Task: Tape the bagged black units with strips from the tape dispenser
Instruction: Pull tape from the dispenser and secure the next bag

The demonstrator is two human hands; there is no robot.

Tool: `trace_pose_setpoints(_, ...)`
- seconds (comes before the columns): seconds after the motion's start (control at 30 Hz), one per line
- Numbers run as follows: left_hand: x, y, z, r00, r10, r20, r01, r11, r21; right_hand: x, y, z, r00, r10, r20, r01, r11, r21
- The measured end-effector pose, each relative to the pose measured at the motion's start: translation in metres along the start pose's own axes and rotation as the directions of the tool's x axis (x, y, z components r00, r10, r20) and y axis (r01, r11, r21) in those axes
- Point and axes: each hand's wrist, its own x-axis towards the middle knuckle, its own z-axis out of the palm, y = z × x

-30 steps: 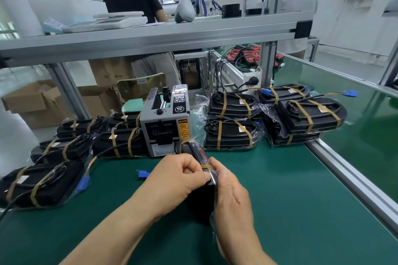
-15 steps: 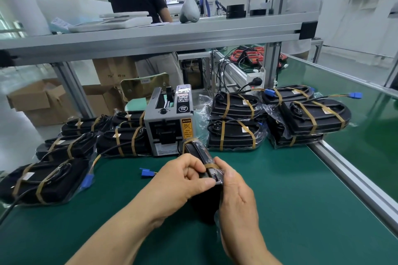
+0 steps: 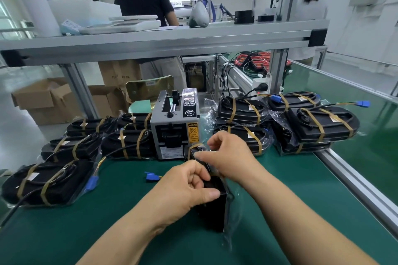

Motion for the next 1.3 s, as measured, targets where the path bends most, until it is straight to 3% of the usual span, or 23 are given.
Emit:
trace_pose_setpoints(0.17,-0.001,0.000,-0.002,1.000,-0.007,0.010,0.007,1.000,0.006,0.022,-0.011,0.016,0.999,-0.038,-0.010,0.033,0.956,-0.291)
trace_pose_setpoints(0.3,-0.002,-0.004,-0.005,0.999,-0.012,0.031,0.012,1.000,-0.005,0.025,-0.010,0.018,0.996,-0.090,-0.010,0.080,0.929,-0.362)
trace_pose_setpoints(0.37,-0.002,-0.006,-0.006,0.999,-0.007,0.038,0.007,1.000,-0.016,0.025,-0.008,0.015,0.999,-0.029,0.021,0.033,0.967,-0.254)
trace_pose_setpoints(0.43,-0.002,-0.008,-0.008,0.999,-0.004,0.049,0.005,1.000,-0.024,0.026,-0.004,0.012,0.993,0.076,0.085,-0.076,0.997,-0.003)
trace_pose_setpoints(0.5,-0.001,-0.007,-0.011,0.996,-0.005,0.084,0.009,0.999,-0.038,0.025,-0.001,0.011,0.977,0.157,0.145,-0.183,0.964,0.193)
trace_pose_setpoints(0.6,0.008,-0.006,-0.015,0.998,-0.039,0.057,0.048,0.986,-0.161,0.028,0.007,0.013,0.986,0.151,0.076,-0.163,0.965,0.204)
trace_pose_setpoints(0.67,0.025,-0.010,-0.020,0.979,-0.168,-0.116,0.112,0.917,-0.384,0.030,0.011,0.014,0.992,0.117,0.050,-0.125,0.976,0.179)
trace_pose_setpoints(0.73,0.049,-0.016,-0.030,0.894,-0.364,-0.260,0.143,0.784,-0.604,0.029,0.013,0.014,0.996,0.088,0.025,-0.090,0.985,0.148)
trace_pose_setpoints(0.83,0.083,-0.021,-0.047,0.794,-0.548,-0.262,0.156,0.602,-0.783,0.029,0.015,0.014,0.998,0.062,-0.010,-0.060,0.992,0.112)
trace_pose_setpoints(1.03,0.118,-0.024,-0.052,0.739,-0.648,-0.185,0.181,0.455,-0.872,0.030,0.018,0.015,0.998,0.059,-0.019,-0.057,0.990,0.126)
trace_pose_setpoints(1.3,0.133,-0.017,-0.038,0.647,-0.687,-0.331,-0.022,0.417,-0.909,0.031,0.022,0.018,0.999,0.040,-0.026,-0.035,0.983,0.178)
